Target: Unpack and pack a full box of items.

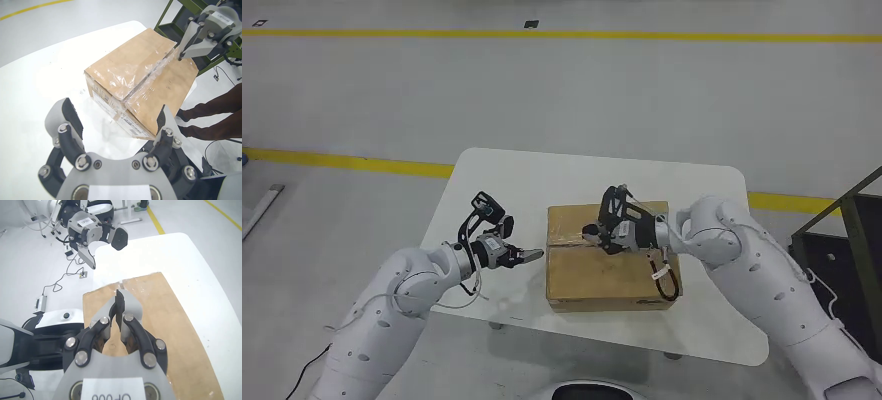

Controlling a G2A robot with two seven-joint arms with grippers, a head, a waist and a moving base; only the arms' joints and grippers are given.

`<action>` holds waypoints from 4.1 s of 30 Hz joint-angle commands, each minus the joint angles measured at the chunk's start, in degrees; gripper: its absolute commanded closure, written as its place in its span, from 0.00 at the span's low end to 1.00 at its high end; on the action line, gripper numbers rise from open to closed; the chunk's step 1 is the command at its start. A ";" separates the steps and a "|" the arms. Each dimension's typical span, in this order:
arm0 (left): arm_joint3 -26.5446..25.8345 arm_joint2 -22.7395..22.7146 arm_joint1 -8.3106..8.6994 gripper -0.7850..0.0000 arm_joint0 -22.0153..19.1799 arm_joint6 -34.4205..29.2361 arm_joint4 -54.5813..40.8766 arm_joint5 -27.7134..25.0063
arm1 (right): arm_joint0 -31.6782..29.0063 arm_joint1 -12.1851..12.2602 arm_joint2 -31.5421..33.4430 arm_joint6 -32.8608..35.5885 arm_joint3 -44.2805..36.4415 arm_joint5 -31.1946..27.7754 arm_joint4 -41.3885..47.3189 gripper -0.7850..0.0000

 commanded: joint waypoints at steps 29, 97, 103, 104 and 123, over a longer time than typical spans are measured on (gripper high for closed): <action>0.00 0.00 0.00 0.00 0.00 -0.01 0.00 0.00 | 6.05 -4.60 -6.63 -7.18 14.50 -7.37 -2.18 1.00; 0.00 0.00 0.00 0.00 0.00 -0.01 0.00 0.00 | -3.28 0.13 6.28 -10.22 6.79 -8.52 -2.97 1.00; 0.00 0.00 0.00 0.00 0.00 -0.01 0.00 0.00 | -7.29 1.04 10.55 -15.18 6.15 -4.89 -1.96 1.00; 0.00 0.00 0.00 0.00 0.00 -0.01 0.00 0.00 | -7.86 1.15 11.11 -15.81 6.14 -4.64 -1.39 1.00; 0.00 0.00 0.00 0.00 0.00 -0.01 0.00 0.00 | -26.25 3.52 26.61 -20.23 -12.75 36.61 -7.72 1.00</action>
